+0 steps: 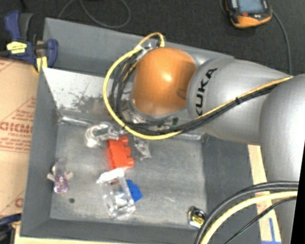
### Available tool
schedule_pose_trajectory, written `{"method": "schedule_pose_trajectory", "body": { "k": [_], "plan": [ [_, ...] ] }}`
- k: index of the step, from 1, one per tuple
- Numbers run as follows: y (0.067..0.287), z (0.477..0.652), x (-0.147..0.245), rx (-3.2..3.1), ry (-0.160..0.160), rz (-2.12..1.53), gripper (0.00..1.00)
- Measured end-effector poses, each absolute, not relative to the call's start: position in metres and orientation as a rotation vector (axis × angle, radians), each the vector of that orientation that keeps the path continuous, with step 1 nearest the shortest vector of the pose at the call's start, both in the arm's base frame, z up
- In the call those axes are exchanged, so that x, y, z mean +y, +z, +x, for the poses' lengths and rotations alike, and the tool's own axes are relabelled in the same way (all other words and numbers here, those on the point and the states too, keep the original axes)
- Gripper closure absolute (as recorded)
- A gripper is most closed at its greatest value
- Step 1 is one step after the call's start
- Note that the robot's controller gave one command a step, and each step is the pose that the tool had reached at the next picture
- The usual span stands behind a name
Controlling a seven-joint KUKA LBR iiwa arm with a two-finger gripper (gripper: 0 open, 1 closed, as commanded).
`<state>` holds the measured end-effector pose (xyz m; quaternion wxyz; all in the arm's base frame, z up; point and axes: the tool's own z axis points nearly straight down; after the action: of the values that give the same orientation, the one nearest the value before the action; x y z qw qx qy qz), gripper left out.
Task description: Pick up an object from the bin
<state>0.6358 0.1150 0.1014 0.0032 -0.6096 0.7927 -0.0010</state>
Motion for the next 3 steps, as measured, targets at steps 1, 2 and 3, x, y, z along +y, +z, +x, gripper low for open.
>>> {"method": "schedule_pose_trajectory", "body": {
  "k": [1, 2, 3],
  "plan": [
    [0.0734, 0.6469, 0.0969, 2.393, -0.008, -2.020, 0.00],
    [0.0766, 0.6492, 0.0975, 2.395, -0.008, -2.007, 0.00],
    [0.0773, 0.6494, 0.0982, 2.396, -0.006, -2.005, 1.00]
  ]
}}
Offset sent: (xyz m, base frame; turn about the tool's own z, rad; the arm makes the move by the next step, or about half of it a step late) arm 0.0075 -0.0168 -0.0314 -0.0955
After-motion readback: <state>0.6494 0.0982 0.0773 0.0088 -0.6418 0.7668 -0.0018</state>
